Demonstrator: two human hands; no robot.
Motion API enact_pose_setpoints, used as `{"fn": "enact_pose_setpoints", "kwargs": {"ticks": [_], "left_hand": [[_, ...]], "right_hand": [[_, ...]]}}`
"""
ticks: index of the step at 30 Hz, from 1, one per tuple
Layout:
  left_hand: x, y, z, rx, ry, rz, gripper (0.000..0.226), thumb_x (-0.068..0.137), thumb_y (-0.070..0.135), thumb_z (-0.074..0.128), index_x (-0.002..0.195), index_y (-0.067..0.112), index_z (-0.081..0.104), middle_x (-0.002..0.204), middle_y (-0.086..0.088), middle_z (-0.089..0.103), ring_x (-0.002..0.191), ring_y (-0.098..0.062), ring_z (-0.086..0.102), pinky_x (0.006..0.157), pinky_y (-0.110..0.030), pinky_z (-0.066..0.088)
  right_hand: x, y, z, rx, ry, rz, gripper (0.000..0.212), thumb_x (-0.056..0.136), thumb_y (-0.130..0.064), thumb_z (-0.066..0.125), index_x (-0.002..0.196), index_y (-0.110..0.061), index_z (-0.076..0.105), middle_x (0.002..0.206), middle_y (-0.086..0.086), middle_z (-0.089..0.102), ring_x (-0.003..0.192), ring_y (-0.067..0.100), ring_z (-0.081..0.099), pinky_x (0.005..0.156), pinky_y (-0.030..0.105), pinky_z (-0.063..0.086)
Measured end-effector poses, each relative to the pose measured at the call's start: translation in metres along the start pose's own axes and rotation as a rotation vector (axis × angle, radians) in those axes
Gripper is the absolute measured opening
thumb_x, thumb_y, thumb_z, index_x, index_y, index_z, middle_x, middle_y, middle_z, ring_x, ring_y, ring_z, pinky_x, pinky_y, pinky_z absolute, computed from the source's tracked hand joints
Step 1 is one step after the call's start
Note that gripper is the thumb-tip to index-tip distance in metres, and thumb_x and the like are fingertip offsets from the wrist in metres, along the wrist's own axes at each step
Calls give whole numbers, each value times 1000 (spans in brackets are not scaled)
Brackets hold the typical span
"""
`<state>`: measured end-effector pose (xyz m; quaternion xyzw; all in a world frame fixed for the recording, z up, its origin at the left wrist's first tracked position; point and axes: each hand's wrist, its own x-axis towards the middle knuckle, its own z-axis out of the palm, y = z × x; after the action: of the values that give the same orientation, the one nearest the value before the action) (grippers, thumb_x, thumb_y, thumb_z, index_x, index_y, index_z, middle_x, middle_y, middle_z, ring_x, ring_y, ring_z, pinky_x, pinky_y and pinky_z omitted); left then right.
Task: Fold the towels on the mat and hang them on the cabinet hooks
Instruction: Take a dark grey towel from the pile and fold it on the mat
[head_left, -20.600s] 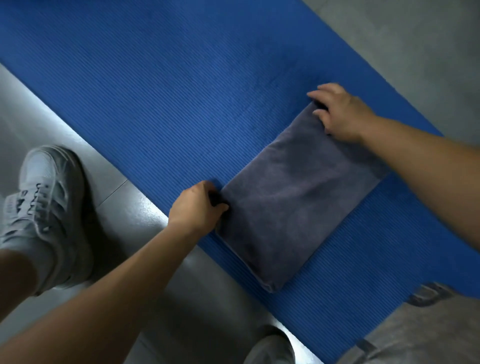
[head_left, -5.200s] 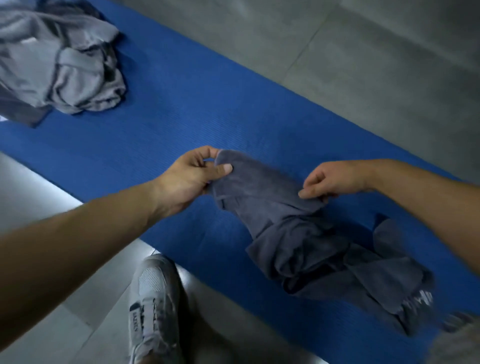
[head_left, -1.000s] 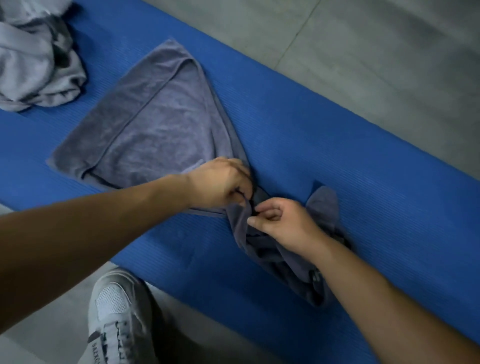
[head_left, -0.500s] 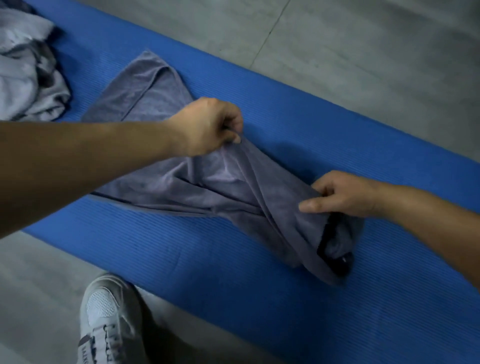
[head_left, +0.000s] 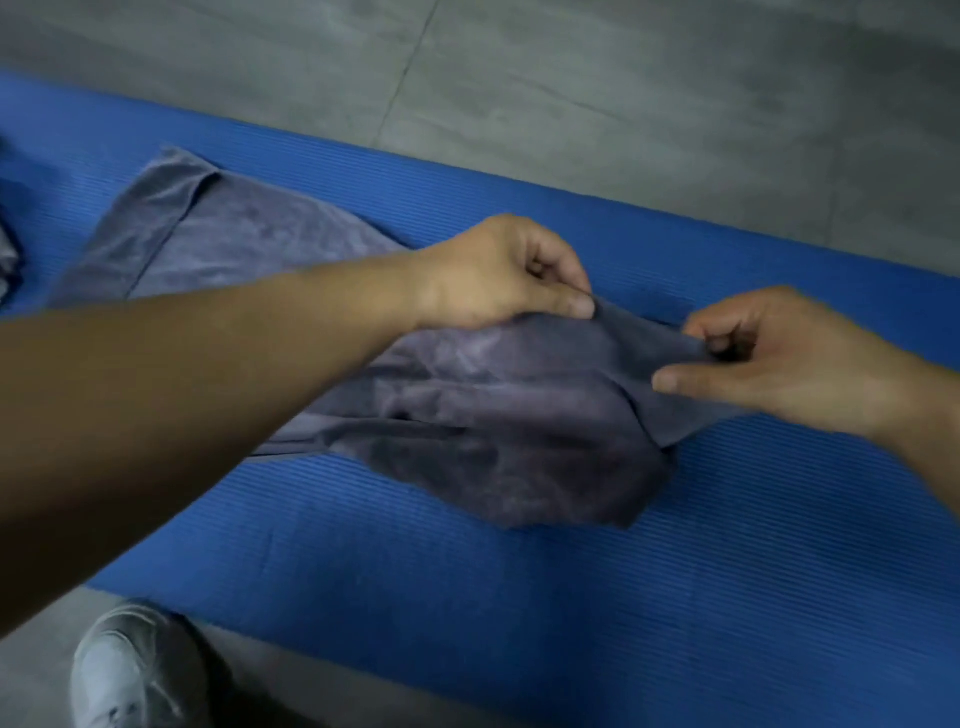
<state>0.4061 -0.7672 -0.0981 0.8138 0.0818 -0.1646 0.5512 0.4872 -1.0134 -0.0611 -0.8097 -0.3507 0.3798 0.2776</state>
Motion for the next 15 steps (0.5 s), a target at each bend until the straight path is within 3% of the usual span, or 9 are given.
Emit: {"fn": "enact_pose_setpoints", "kwargs": {"ticks": [2, 5, 8, 11, 13, 15], "left_hand": [[3, 3, -5, 0, 76, -8, 7, 81, 21, 83, 84, 19, 77, 92, -20, 74, 73, -9, 59, 72, -23, 49], [6, 4, -2, 29, 152, -21, 7, 80, 21, 84, 81, 22, 77, 92, -23, 73, 73, -13, 58, 72, -26, 48], [16, -1, 3, 85, 298, -30, 12, 83, 22, 83, 76, 25, 73, 87, -13, 74, 76, -10, 60, 81, -33, 54], [24, 0, 7, 208, 380, -102, 9, 87, 26, 78, 82, 24, 70, 88, 2, 70, 83, -8, 62, 83, -22, 51], [29, 10, 25, 373, 276, -99, 13, 87, 32, 74, 98, 28, 69, 103, 8, 70, 98, -9, 65, 95, -24, 51], [33, 31, 56, 263, 97, -24, 39, 86, 30, 77, 123, 27, 64, 125, 6, 66, 118, -9, 62, 109, -30, 46]], "right_hand": [[-7, 14, -5, -154, -133, 122, 35, 81, -44, 76, 63, -17, 63, 56, -5, 58, 51, 5, 51, 51, 23, 40], [-17, 25, -12, -114, -193, 254, 26, 84, -48, 71, 67, -29, 68, 64, -11, 68, 57, 0, 61, 60, 24, 45], [-37, 40, -33, -92, -240, 279, 22, 85, -49, 69, 67, -37, 70, 68, -11, 71, 64, 3, 66, 67, 28, 48], [-64, 62, -50, 264, -19, 218, 20, 82, -41, 72, 81, -21, 74, 86, 6, 76, 85, 23, 73, 82, 37, 59], [-76, 74, -50, 586, 157, 148, 21, 77, -36, 69, 83, -16, 71, 89, 10, 75, 86, 25, 72, 78, 26, 60], [-83, 78, -44, 628, 247, 97, 16, 80, -36, 66, 78, -20, 69, 81, 6, 72, 77, 18, 68, 67, 19, 57]]}}
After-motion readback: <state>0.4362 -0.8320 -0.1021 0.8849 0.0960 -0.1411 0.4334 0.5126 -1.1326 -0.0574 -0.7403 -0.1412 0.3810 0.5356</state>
